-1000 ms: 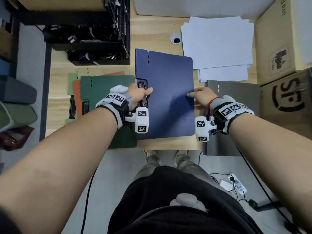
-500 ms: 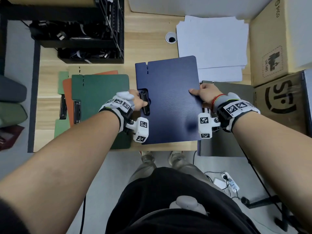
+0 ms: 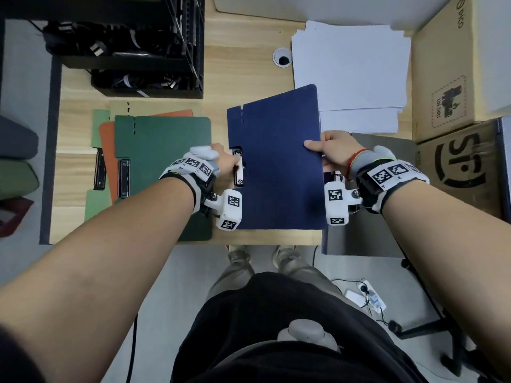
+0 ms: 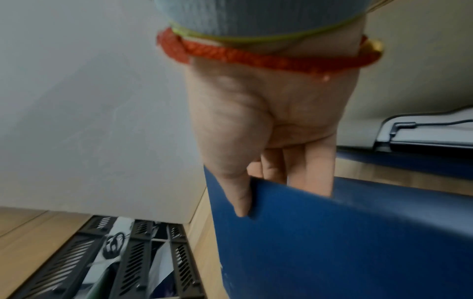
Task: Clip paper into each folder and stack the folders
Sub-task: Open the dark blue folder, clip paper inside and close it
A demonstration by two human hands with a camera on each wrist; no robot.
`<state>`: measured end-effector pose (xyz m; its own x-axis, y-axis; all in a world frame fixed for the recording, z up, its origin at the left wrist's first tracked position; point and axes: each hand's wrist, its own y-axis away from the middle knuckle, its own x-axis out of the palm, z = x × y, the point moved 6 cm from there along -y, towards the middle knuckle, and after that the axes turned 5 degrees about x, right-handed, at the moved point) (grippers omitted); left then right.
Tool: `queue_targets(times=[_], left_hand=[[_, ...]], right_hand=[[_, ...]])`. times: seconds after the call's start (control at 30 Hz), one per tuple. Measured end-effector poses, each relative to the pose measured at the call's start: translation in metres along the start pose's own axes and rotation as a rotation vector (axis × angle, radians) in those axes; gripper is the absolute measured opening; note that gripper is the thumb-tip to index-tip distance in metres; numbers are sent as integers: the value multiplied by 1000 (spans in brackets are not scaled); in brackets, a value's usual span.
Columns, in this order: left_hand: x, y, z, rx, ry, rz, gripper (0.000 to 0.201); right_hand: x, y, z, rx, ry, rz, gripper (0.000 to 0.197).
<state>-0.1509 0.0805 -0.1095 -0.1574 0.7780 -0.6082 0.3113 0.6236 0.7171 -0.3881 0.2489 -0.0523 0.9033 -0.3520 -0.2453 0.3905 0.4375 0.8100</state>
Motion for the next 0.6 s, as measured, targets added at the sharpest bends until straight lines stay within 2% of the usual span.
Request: queue_targets(times=[0.07, 0.2, 0.3, 0.33, 0.37, 0.43, 0.47, 0.53, 0.6], left_hand=[[-15, 9, -7, 10, 90, -41, 78], [-48, 40, -47, 106, 522, 3, 66], [-77, 59, -62, 167, 634, 39, 85], [-87, 65, -60, 176, 622, 32, 86], [-96, 68, -57, 193, 609, 5, 78], [-118, 70, -38, 196, 571, -150, 31], [-128, 68, -26, 188, 521, -246, 18], [-148, 66, -4, 168, 380, -377, 15], [-162, 67, 18, 115, 203, -464, 38]], right_hand=[[14, 9, 17, -44, -20, 97, 31], [51, 36, 61, -84, -73, 255, 59], [87, 54, 88, -143, -24, 423, 71], [101, 57, 94, -159, 12, 460, 68], [113, 60, 97, -171, 43, 492, 63], [139, 66, 103, -194, 109, 538, 53], [149, 65, 104, -202, 137, 541, 47], [159, 58, 102, -211, 230, 468, 41], [156, 40, 90, -207, 387, 344, 40]])
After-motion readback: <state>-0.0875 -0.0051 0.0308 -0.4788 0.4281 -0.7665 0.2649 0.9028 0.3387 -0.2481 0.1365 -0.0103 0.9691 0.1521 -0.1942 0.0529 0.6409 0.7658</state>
